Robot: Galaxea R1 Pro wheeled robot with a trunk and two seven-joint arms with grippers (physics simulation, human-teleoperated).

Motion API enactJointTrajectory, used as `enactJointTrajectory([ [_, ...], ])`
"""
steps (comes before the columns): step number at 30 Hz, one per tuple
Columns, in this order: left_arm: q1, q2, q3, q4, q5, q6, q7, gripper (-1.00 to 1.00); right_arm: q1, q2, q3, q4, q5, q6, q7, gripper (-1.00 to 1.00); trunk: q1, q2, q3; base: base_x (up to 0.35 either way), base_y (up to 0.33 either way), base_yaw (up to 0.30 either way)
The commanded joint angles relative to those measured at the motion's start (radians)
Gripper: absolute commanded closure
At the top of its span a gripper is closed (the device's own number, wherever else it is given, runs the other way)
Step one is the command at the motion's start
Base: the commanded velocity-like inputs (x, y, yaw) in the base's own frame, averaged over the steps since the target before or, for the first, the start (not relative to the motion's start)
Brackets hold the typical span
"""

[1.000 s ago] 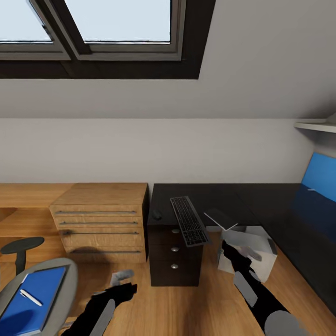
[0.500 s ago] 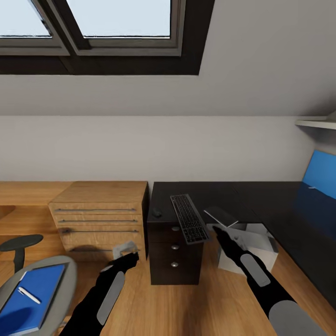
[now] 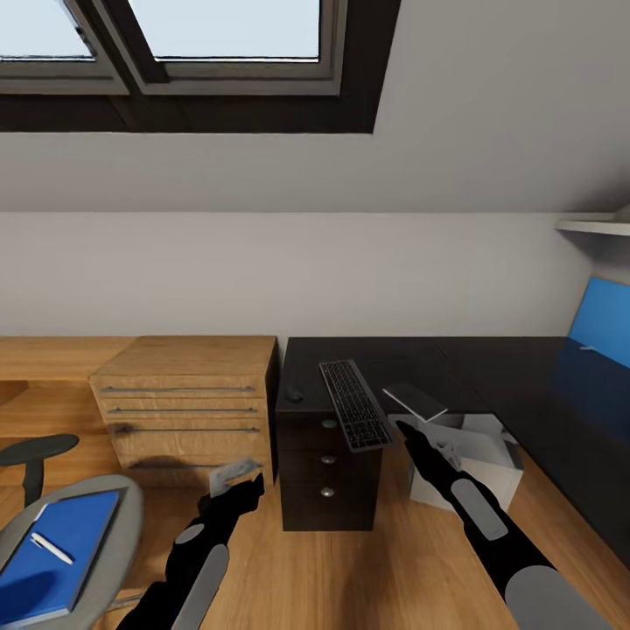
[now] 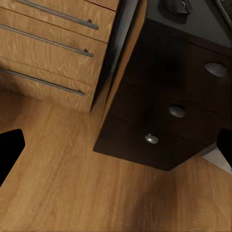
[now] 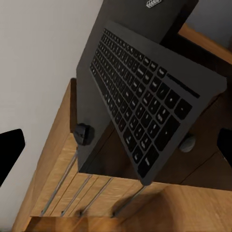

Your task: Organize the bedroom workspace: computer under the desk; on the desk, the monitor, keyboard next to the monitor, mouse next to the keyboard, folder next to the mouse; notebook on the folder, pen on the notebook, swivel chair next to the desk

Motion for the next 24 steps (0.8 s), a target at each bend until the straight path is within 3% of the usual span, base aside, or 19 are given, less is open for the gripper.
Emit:
enactJointTrajectory([
  [1, 0.002, 0.002, -0.002, -0.006, 0.009, 0.008, 0.009, -1.00, -0.001, -0.001, 0.003, 0.000, -0.007, 0.001, 0.003, -1.00, 0.004, -0.008, -0.004, 0.000, 0.000, 0.000],
  [8, 0.011, 0.007, -0.002, -0.020, 0.015, 0.027, 0.009, -1.00, -0.001, 0.000, 0.003, 0.002, -0.007, -0.004, 0.007, -1.00, 0.031, -0.057, -0.026, 0.000, 0.000, 0.000],
  [11, 0.012, 0.010, -0.001, -0.021, 0.043, 0.036, 0.009, -1.00, -0.001, 0.001, 0.003, 0.021, -0.007, -0.008, 0.008, -1.00, 0.042, -0.078, -0.036, 0.000, 0.000, 0.000],
  [16, 0.012, 0.014, 0.006, -0.023, 0.156, 0.129, 0.008, -1.00, -0.001, 0.000, 0.002, 0.060, -0.007, -0.018, 0.018, -1.00, 0.061, -0.113, -0.051, 0.000, 0.000, 0.000],
  [20, 0.012, 0.015, 0.010, -0.023, 0.185, 0.187, 0.008, -1.00, -0.001, -0.001, 0.001, 0.068, -0.007, -0.016, 0.022, -1.00, 0.077, -0.141, -0.064, 0.000, 0.000, 0.000],
  [24, 0.012, 0.014, 0.007, -0.023, 0.193, 0.207, 0.007, -1.00, -0.001, -0.006, -0.001, 0.071, -0.009, -0.011, 0.021, -1.00, 0.092, -0.169, -0.076, 0.000, 0.000, 0.000],
])
